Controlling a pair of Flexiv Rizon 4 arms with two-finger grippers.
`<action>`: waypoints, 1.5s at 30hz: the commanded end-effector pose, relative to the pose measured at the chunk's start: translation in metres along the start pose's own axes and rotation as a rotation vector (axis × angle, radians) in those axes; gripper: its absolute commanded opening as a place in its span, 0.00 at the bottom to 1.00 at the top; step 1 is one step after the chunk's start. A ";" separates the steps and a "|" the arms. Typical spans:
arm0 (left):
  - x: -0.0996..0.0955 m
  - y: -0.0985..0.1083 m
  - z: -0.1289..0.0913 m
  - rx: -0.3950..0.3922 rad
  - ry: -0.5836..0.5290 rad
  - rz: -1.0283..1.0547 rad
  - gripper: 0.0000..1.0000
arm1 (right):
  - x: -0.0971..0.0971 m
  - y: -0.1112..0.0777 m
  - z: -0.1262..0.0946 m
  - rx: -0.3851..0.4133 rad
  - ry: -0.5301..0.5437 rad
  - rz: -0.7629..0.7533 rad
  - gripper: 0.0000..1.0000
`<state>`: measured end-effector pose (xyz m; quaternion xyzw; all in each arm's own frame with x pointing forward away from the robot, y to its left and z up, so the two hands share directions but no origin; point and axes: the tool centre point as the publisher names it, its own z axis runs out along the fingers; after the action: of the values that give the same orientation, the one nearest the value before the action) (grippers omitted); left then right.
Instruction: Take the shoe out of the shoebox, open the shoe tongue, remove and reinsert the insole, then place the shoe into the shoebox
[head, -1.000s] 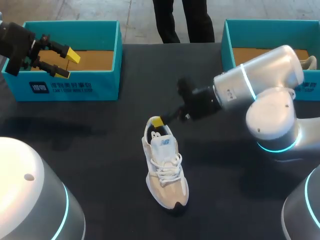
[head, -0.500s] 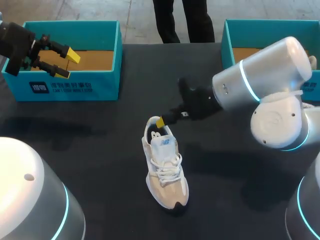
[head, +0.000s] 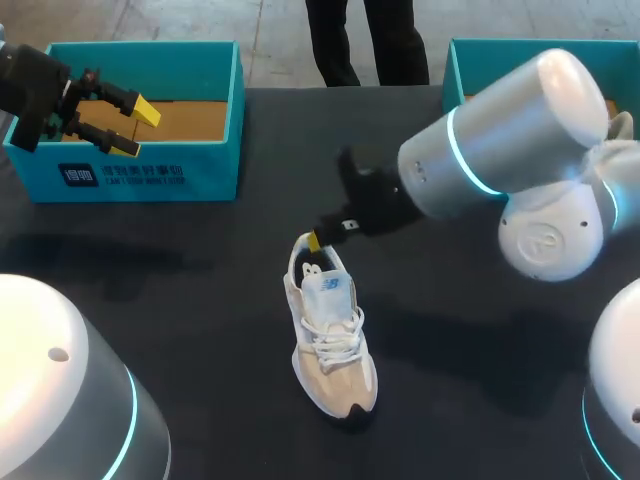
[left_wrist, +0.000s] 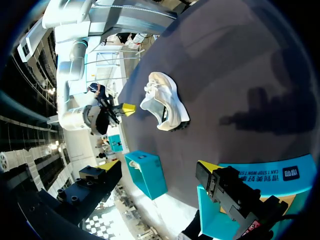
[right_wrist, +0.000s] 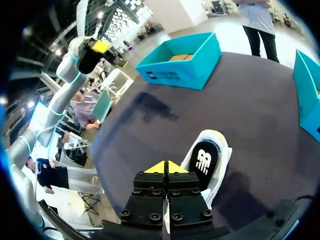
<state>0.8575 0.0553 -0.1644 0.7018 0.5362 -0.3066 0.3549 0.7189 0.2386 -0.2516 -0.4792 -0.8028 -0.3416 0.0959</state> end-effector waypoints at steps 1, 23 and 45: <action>0.000 -0.001 0.000 -0.001 0.002 0.001 1.00 | 0.004 0.000 0.000 0.000 -0.399 0.002 0.00; 0.000 -0.001 0.000 -0.001 0.002 0.001 1.00 | 0.007 0.002 0.037 0.130 -0.680 -0.041 0.00; 0.000 -0.001 0.000 -0.001 0.002 0.001 1.00 | -0.022 -0.016 0.071 0.085 -0.648 -0.046 0.00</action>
<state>0.8575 0.0553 -0.1644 0.7018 0.5362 -0.3066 0.3549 0.7300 0.2624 -0.3175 -0.5394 -0.8171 -0.1392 -0.1485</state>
